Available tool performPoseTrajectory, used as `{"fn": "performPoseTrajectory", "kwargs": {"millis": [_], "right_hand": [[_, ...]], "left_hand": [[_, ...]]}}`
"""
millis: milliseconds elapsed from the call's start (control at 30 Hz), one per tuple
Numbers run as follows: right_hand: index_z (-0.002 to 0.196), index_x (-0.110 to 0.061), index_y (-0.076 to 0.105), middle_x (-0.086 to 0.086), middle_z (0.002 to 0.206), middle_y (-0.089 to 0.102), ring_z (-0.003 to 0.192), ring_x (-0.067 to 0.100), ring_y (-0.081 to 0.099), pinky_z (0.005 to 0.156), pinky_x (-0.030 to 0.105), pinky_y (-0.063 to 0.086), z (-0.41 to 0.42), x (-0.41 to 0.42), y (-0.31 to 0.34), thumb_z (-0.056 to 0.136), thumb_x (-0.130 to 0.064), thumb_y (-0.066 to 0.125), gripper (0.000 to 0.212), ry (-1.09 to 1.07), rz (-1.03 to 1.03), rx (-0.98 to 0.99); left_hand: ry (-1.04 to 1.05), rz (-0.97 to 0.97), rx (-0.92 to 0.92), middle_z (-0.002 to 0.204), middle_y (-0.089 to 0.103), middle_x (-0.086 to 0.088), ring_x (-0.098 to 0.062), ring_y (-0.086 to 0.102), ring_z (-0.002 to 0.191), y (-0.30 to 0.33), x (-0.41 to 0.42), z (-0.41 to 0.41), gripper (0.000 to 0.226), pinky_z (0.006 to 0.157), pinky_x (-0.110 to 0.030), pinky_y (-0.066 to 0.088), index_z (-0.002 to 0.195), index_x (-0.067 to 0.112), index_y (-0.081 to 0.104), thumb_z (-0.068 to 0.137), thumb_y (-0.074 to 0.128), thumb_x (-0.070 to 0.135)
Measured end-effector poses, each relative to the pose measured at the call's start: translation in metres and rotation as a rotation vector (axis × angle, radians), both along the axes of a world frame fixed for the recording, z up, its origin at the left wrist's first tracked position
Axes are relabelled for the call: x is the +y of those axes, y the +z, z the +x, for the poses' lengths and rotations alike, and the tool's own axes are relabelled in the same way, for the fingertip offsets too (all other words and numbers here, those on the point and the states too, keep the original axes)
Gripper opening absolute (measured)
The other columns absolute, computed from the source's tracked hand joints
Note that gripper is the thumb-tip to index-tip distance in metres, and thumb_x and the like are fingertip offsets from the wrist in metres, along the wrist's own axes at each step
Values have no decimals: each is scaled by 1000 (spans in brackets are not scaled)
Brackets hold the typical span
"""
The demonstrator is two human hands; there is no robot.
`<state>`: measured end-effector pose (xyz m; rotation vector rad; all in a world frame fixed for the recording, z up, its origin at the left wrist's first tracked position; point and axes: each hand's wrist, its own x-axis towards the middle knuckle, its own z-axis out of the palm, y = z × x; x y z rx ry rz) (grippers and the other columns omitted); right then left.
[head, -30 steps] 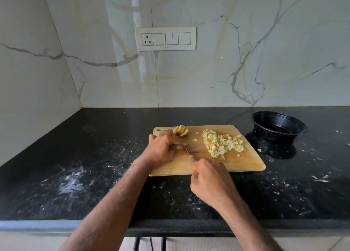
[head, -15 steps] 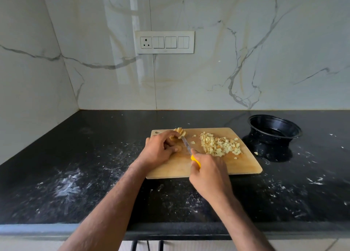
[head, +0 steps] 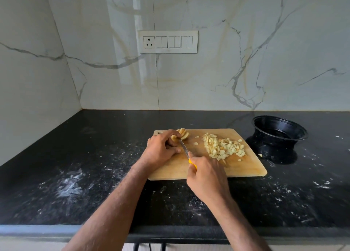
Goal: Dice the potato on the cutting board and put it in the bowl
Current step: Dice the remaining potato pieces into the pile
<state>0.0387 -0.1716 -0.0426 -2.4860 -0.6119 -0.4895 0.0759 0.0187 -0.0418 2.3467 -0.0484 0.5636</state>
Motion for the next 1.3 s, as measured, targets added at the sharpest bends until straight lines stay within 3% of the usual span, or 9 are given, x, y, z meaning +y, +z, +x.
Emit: {"fn": "performPoseTrajectory", "kwargs": {"millis": [367, 567, 667, 833, 933, 1000, 1133, 1300], "right_hand": [[135, -25, 64, -8, 66, 68, 37, 1, 35, 33, 13, 26, 0, 3, 1, 96, -24, 57, 39, 7, -26, -15], [136, -22, 63, -15, 54, 43, 40, 3, 41, 37, 14, 24, 1, 2, 2, 99, -23, 51, 39, 60, -54, 4], [136, -19, 62, -14, 60, 48, 42, 2, 42, 38, 13, 26, 2, 3, 3, 98, -21, 53, 39, 64, -74, 7], [130, -16, 66, -10, 74, 67, 46, 4, 48, 42, 15, 40, 0, 2, 3, 98, -19, 52, 35, 79, -72, 54], [129, -16, 66, -12, 69, 60, 45, 3, 46, 42, 14, 35, -2, 1, 2, 98, -19, 52, 34, 85, -70, 77], [130, -16, 65, -11, 71, 61, 47, 3, 48, 43, 15, 35, -4, 0, 1, 98, -19, 53, 34, 88, -73, 96], [132, -19, 64, -9, 77, 66, 51, 4, 51, 45, 17, 39, -13, -7, -2, 98, -20, 53, 36, 86, -83, 101], [139, -25, 59, -10, 91, 75, 49, 2, 44, 41, 12, 27, -25, -21, -2, 98, -23, 54, 41, 78, -71, 78]], "left_hand": [[-3, 8, -4, 81, 70, 13, -6, 65, 84, 0, -1, 0, 43, 90, -45, 53, 115, 35, 66, 79, 85, 21], [3, 10, -1, 77, 69, 18, -3, 64, 81, 0, -1, 1, 41, 89, -45, 53, 111, 37, 66, 78, 85, 21], [9, 21, -3, 76, 68, 19, -1, 63, 80, 1, -1, 0, 40, 88, -47, 53, 109, 39, 65, 79, 85, 23], [0, 51, 42, 86, 69, 17, -8, 63, 90, 1, -2, 1, 34, 96, -51, 47, 110, 42, 66, 84, 80, 25], [0, 188, 81, 100, 64, 15, -9, 55, 101, 1, -3, 2, 24, 102, -50, 36, 108, 46, 72, 93, 70, 27], [-12, 234, 96, 99, 57, 14, -8, 49, 101, 1, -3, 2, 23, 101, -47, 31, 108, 46, 72, 95, 66, 28], [-39, 264, 101, 99, 54, 12, -8, 46, 101, -1, -1, 4, 25, 98, -45, 30, 111, 46, 69, 97, 63, 27], [-32, 246, 74, 99, 56, 15, -8, 50, 99, -3, -1, 5, 22, 100, -46, 32, 110, 44, 70, 95, 67, 29]]}}
